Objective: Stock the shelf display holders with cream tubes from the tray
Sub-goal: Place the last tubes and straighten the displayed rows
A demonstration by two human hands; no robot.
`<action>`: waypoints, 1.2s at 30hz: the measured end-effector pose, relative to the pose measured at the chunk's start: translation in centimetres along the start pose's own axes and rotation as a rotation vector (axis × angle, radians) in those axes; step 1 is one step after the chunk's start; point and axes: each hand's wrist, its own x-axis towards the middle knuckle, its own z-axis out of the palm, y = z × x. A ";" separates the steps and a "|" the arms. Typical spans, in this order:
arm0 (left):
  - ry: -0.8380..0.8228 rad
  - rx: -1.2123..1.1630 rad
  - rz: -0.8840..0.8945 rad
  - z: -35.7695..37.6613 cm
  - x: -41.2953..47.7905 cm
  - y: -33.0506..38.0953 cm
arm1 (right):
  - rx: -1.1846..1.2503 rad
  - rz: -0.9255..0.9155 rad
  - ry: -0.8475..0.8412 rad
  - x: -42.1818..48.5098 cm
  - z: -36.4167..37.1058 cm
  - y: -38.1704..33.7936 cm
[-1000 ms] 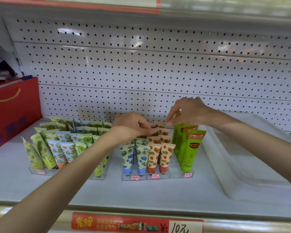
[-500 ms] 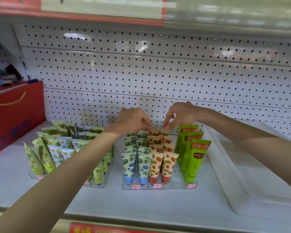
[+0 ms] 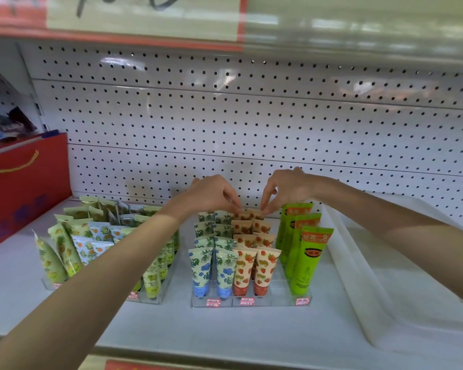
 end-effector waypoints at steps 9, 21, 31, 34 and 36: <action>0.014 0.031 -0.027 0.2 0.2 -0.1 | -0.057 -0.021 0.009 0.4 0.1 -0.5; 0.036 0.028 -0.042 0.2 -0.1 -0.1 | -0.122 -0.031 0.010 0.5 0.1 -0.4; 0.059 0.009 -0.070 0.4 -0.1 0.1 | -0.122 -0.027 0.016 0.4 0.1 -0.7; 0.052 0.014 -0.074 0.4 -0.2 0.1 | -0.115 -0.026 0.021 0.3 0.0 -0.8; 0.051 0.013 -0.072 0.4 -0.3 0.1 | -0.115 -0.023 0.022 0.3 0.1 -0.9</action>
